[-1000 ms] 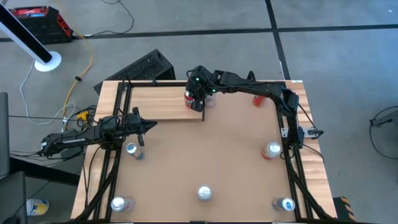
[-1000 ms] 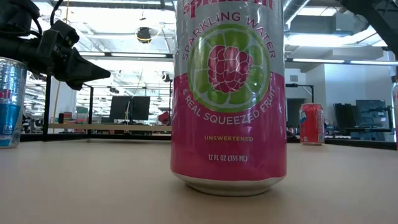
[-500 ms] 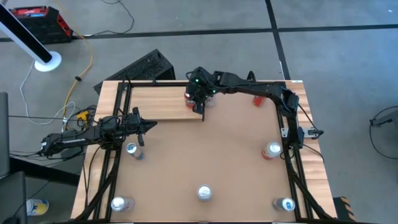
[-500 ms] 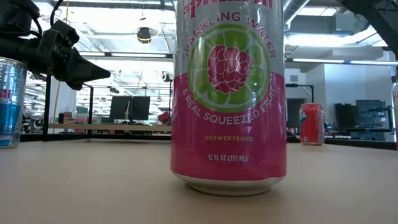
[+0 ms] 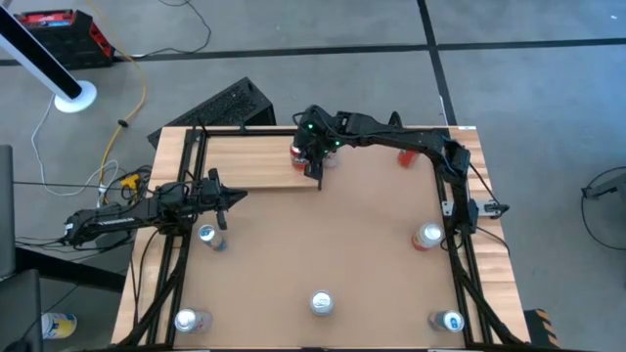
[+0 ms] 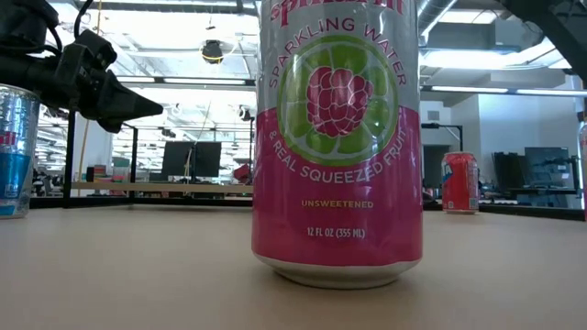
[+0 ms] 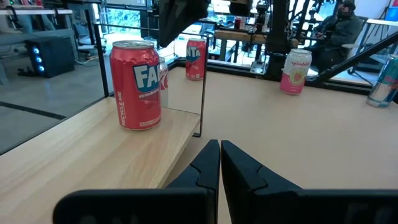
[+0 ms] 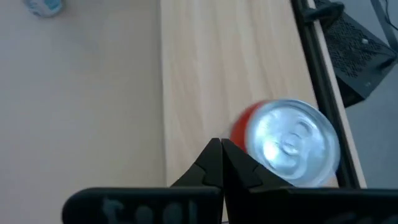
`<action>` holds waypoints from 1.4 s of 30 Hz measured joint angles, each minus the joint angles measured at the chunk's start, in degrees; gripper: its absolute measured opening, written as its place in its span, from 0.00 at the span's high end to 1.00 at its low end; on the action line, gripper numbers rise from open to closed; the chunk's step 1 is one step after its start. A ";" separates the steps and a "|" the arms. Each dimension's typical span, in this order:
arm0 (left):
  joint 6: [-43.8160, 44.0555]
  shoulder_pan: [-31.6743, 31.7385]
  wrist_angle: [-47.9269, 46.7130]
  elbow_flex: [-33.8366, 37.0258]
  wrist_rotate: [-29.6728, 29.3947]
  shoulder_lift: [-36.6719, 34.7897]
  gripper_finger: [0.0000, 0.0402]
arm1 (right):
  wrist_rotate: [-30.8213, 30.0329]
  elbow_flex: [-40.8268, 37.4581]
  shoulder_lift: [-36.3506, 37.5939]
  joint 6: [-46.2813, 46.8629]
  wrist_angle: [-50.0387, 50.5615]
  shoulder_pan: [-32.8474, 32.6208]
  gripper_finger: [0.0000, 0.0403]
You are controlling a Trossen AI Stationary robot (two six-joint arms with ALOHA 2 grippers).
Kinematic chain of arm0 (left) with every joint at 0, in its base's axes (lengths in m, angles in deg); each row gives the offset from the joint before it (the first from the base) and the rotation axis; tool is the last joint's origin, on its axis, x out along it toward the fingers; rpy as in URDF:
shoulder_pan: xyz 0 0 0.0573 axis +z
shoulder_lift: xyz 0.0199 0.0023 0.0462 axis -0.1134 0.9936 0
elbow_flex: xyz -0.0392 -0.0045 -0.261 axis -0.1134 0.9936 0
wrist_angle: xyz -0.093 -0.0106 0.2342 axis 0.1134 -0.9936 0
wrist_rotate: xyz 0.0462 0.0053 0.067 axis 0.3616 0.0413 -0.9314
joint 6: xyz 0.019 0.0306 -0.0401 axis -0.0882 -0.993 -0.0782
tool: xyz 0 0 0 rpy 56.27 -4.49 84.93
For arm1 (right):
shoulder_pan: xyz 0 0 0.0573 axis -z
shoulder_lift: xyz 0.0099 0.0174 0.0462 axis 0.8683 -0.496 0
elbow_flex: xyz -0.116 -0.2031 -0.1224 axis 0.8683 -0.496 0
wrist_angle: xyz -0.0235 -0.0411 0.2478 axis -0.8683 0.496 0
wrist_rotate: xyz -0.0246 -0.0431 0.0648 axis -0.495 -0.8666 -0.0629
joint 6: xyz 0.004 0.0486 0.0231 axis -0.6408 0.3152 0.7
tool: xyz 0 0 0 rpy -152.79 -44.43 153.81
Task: Place canned beverage on shelf
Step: Put the bottom red soda can on the shelf
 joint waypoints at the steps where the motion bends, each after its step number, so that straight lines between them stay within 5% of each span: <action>1: 0.00 0.00 0.00 -0.01 -0.01 0.00 1.00 | -0.07 0.00 0.00 -0.04 0.00 0.11 0.95; 23: -0.02 0.00 0.00 -0.01 0.02 0.00 1.00 | 2.76 0.00 0.00 -1.24 -0.45 0.22 0.95; 42: -0.95 -0.01 -0.01 0.00 0.17 0.72 1.00 | 1.39 -0.01 -8.25 -0.55 -4.42 0.65 0.95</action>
